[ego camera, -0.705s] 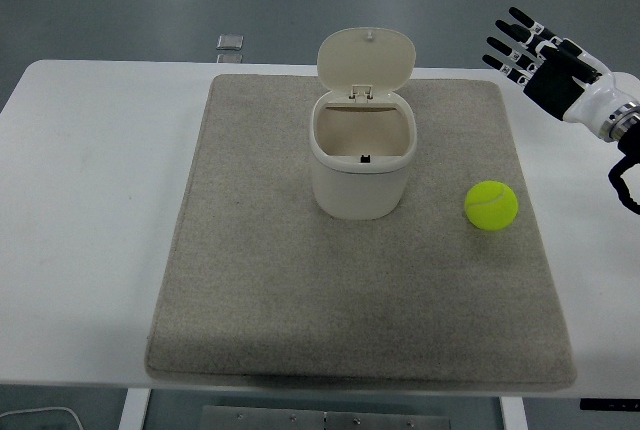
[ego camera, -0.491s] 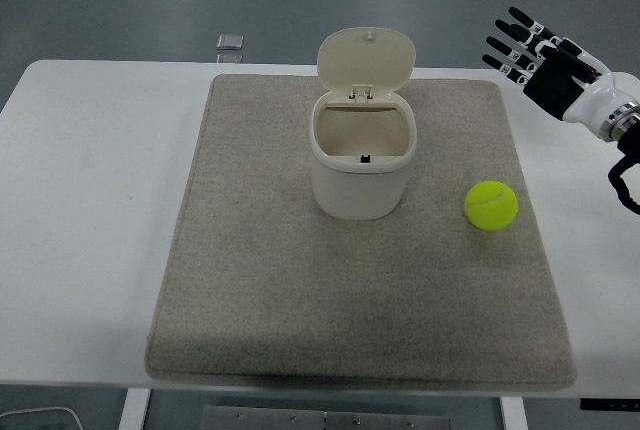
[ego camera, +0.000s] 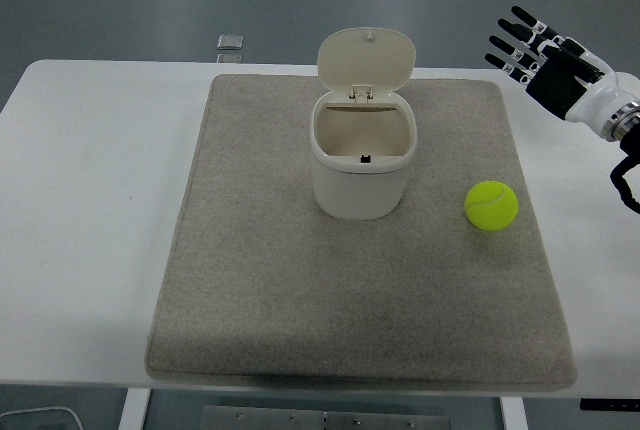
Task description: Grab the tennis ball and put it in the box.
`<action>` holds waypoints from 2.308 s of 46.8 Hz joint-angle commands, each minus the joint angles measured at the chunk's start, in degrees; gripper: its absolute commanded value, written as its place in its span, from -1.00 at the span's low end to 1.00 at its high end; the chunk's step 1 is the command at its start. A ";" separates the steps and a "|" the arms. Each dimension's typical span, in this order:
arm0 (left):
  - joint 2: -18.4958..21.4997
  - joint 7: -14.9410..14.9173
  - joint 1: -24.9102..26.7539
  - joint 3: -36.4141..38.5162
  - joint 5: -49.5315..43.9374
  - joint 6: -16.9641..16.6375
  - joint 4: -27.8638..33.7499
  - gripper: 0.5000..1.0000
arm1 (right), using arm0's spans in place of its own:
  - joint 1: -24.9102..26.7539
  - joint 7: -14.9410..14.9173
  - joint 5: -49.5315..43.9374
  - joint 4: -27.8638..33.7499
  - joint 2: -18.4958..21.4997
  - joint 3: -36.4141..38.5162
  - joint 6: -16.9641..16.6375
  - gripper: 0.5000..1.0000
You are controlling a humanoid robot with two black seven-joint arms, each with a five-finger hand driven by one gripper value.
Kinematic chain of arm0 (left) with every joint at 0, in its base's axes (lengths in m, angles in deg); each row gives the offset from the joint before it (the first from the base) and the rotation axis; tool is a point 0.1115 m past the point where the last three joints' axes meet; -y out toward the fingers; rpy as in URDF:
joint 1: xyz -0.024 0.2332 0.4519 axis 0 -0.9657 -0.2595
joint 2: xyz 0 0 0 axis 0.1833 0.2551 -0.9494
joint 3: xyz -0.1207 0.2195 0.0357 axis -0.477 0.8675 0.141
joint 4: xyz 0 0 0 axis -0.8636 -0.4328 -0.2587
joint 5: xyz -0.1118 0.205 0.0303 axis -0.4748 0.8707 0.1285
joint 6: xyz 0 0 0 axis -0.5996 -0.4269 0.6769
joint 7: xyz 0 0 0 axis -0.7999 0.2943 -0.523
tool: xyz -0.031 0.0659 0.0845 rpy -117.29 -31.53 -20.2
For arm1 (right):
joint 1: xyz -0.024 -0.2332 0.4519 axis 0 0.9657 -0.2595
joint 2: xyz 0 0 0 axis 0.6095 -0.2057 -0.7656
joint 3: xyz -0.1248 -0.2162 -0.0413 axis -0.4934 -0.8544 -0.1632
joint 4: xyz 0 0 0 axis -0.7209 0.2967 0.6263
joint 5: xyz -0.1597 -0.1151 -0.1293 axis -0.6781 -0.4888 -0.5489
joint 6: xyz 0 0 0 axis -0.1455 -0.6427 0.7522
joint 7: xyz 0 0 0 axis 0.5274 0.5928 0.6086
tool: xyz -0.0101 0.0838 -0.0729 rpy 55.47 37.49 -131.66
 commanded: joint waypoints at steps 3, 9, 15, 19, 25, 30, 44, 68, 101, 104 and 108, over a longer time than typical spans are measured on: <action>0.00 0.00 0.00 -0.04 0.00 0.08 -0.04 0.97 | -0.18 -0.01 -0.29 0.18 0.00 -0.10 0.00 0.65; 0.00 0.00 0.00 0.04 0.00 -0.01 -0.04 0.97 | -0.18 -0.01 -0.47 0.27 0.00 -0.10 0.08 0.65; 0.00 -0.09 0.00 -0.04 0.00 -0.01 -0.04 0.97 | -0.18 0.08 -0.47 0.18 0.18 -0.19 0.08 0.65; 0.00 0.00 0.00 0.04 0.00 -0.01 -0.04 0.97 | -0.18 0.08 -0.56 0.18 0.18 -0.36 0.00 0.65; 0.00 0.00 0.00 -0.04 0.00 -0.01 -0.04 0.97 | -0.27 0.08 -1.34 0.18 -0.08 -0.45 0.00 0.65; 0.00 0.00 0.00 -0.04 0.00 -0.01 -0.04 0.97 | -0.35 0.08 -3.54 0.18 -0.26 -0.36 -0.09 0.65; 0.00 0.00 0.00 -0.04 0.00 -0.01 0.05 0.97 | -1.67 0.08 -7.85 0.09 0.00 -1.15 0.08 0.65; 0.00 0.00 0.00 -0.04 0.00 -0.01 0.05 0.97 | -3.25 0.08 -29.72 -2.99 -3.07 -1.24 0.00 0.65; 0.00 0.00 0.00 0.04 0.00 -0.01 -0.04 0.97 | -2.81 -0.09 -62.68 -12.47 -14.41 -1.86 -9.76 0.63; 0.00 0.00 0.00 -0.04 0.00 -0.01 0.05 0.97 | -2.73 -0.09 -66.20 -13.53 -14.85 -1.86 -9.58 0.63; 0.00 0.00 0.00 -0.04 0.00 -0.01 -0.04 0.97 | -2.55 -1.58 -68.67 -14.94 -15.29 -1.94 -9.67 0.64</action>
